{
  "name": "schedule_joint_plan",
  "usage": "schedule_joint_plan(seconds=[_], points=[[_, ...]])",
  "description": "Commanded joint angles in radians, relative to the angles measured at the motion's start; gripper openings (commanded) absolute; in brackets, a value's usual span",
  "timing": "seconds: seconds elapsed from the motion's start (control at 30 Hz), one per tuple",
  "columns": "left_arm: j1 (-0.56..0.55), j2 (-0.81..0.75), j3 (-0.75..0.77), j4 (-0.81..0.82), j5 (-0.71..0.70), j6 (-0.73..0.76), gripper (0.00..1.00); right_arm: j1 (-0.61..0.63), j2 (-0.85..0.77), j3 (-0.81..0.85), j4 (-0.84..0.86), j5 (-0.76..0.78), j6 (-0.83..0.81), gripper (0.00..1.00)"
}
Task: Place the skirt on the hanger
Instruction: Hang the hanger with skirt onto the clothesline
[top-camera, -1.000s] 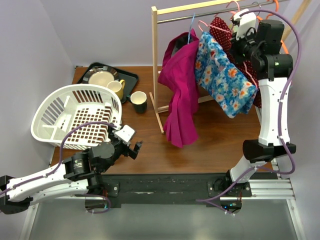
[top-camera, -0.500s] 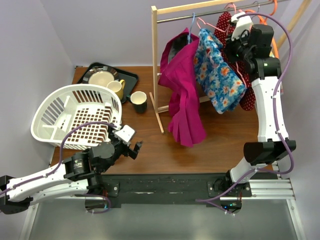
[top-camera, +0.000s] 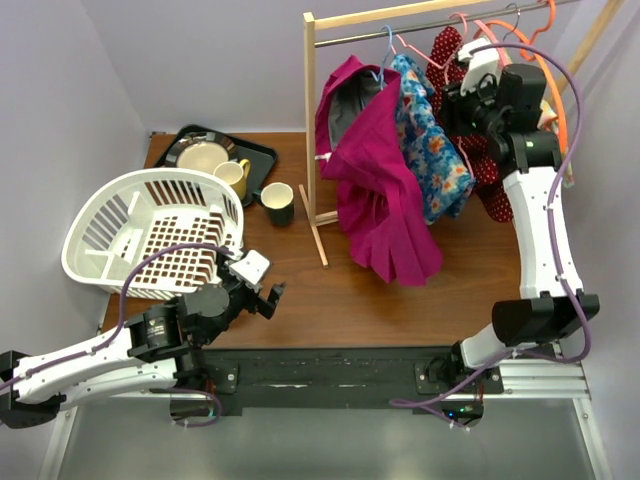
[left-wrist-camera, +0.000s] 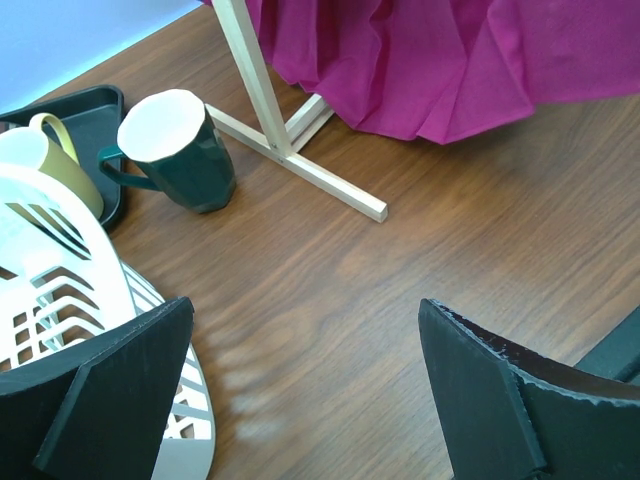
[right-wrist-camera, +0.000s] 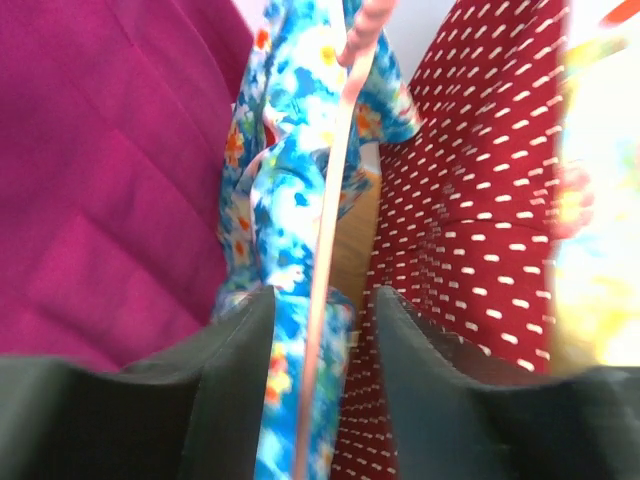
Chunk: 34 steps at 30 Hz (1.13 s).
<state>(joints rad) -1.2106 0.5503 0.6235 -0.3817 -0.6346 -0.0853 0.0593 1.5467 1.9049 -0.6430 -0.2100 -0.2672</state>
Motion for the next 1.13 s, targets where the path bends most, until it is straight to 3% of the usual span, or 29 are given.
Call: schedule_joint_plan(seconds=[0.0, 0.1, 0.17, 0.2, 0.4, 0.5, 0.6, 0.87, 1.1], points=[[0.008, -0.001, 0.028, 0.044, 0.018, 0.006, 1.00, -0.003, -0.131, 0.003, -0.023, 0.014, -0.046, 0.59], [0.008, -0.006, 0.091, 0.044, 0.012, -0.007, 1.00, -0.007, -0.224, -0.003, -0.070, 0.058, -0.064, 0.77], [0.008, 0.006, 0.154, 0.041, -0.016, -0.034, 1.00, -0.007, -0.272, -0.020, -0.089, 0.080, -0.064, 0.96], [0.008, 0.017, 0.180, 0.032, -0.023, -0.045, 1.00, -0.007, -0.321, -0.027, -0.115, 0.084, -0.064, 0.99], [0.011, 0.167, 0.489, -0.065, -0.100, -0.064, 1.00, -0.007, -0.552, -0.119, -0.179, 0.119, 0.065, 0.99], [0.017, 0.232, 0.592, -0.078, -0.146, -0.039, 1.00, -0.006, -0.657, -0.199, -0.149, 0.158, 0.150, 0.99], [0.020, 0.255, 0.657, -0.056, -0.175, 0.005, 1.00, -0.007, -0.698, -0.164, -0.205, 0.224, 0.209, 0.99], [0.022, 0.260, 0.697, -0.068, -0.191, 0.029, 1.00, -0.006, -0.803, -0.193, -0.221, 0.305, 0.261, 0.99], [0.022, 0.244, 0.668, -0.097, -0.191, -0.005, 1.00, -0.006, -0.856, -0.221, -0.213, 0.279, 0.253, 0.99]])
